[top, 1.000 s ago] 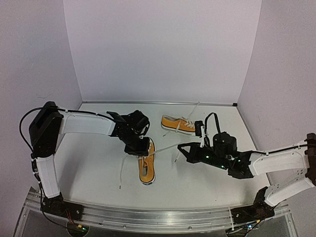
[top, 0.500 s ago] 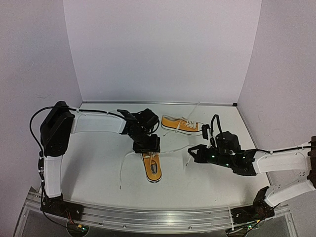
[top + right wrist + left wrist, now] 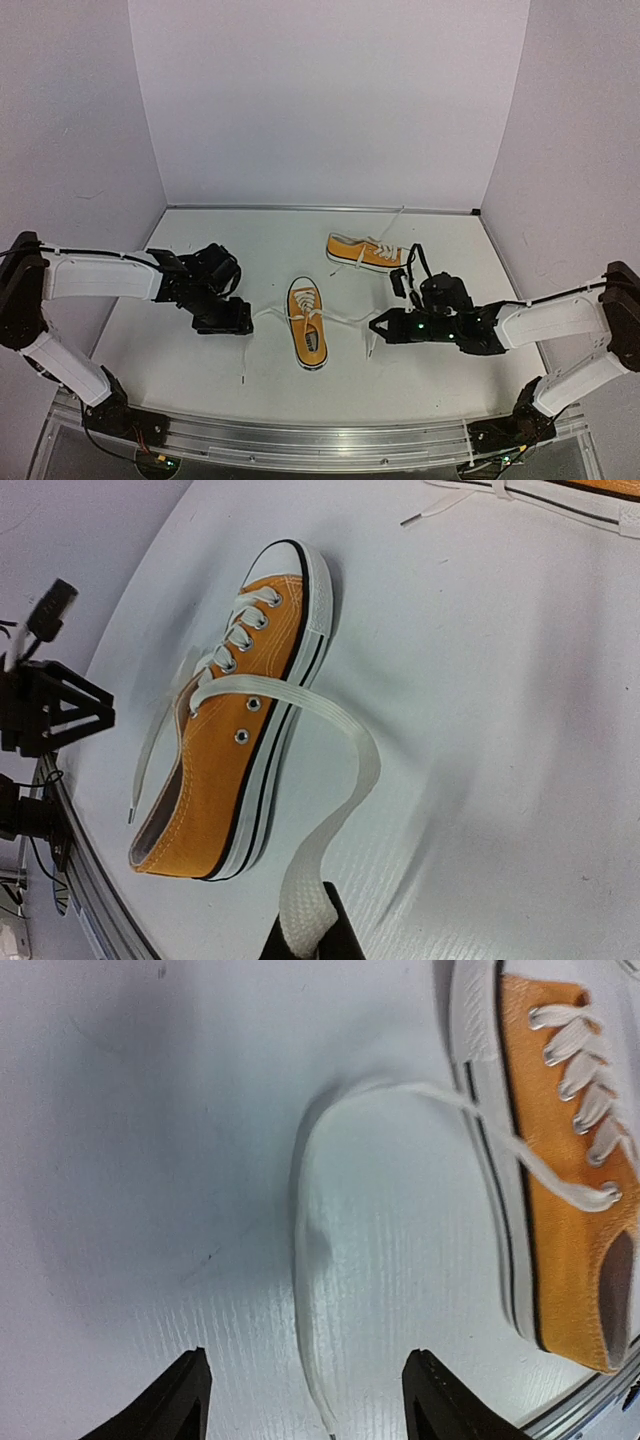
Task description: Tie the shoes
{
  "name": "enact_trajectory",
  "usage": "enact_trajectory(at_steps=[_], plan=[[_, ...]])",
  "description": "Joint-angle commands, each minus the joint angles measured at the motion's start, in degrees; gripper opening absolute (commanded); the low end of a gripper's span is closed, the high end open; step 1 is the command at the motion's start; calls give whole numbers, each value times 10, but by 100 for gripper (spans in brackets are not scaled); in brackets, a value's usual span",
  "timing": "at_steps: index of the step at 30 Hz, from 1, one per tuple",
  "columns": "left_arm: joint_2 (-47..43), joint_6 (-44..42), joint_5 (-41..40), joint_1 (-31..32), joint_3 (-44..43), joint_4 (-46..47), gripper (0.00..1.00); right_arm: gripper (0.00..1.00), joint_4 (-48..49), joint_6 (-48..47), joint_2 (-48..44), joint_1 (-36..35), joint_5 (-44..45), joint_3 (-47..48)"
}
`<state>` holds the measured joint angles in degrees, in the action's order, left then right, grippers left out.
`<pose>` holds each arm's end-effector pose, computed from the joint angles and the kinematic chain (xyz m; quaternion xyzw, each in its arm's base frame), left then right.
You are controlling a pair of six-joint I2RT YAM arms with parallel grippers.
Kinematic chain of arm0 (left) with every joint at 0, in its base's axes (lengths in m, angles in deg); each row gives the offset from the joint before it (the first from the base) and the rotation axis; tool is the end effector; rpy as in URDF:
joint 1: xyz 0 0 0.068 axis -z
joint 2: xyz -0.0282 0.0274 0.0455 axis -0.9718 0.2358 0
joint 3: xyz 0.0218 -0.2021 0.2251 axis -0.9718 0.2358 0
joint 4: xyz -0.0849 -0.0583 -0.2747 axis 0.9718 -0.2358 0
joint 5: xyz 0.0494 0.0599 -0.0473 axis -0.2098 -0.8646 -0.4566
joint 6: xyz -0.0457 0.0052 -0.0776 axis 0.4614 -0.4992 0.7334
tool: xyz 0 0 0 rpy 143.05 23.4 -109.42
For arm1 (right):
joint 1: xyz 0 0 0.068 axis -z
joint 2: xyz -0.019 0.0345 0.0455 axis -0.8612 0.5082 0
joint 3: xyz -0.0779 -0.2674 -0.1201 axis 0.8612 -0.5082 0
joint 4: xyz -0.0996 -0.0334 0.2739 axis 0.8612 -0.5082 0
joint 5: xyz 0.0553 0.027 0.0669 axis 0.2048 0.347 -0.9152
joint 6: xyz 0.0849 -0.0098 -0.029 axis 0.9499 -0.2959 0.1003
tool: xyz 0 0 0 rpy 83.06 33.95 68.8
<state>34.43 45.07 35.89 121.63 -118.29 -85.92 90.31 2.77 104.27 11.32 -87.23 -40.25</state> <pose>0.2238 -0.2288 0.1618 0.0592 0.9742 -0.1542 0.1536 0.2052 0.2534 0.1502 -0.1449 0.8528 0.3951 0.3094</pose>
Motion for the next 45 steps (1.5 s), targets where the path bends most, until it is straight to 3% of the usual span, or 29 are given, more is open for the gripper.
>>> enact_trajectory(at_steps=[1, 12, 16, 19, 27, 39, 41, 45], plan=[[29, -15, -13, 2, 13, 14, 63, 5, 14, -1, 6, 2, -18, 25], [127, -32, -17, 13, 1, 62, 44, 0, -58, -31, -31, 2, -12, 78], [130, -27, -1, 16, 5, 68, 19, 1, -84, -52, -47, 2, -19, 119], [82, -22, 6, 19, 22, 75, 0, 1, -92, -65, -39, 2, -36, 162], [-98, -20, 31, 32, 79, 74, 0, 0, -24, -55, 101, -2, -114, 292], [-255, -8, 84, 46, 156, 47, 0, 3, 46, 9, 398, -84, -149, 541], [-271, -7, 94, 47, 164, 43, 0, 9, 45, 18, 430, -96, -151, 567], [-290, -9, 118, 47, 175, 38, 0, 36, 30, 25, 452, -107, -161, 580]])
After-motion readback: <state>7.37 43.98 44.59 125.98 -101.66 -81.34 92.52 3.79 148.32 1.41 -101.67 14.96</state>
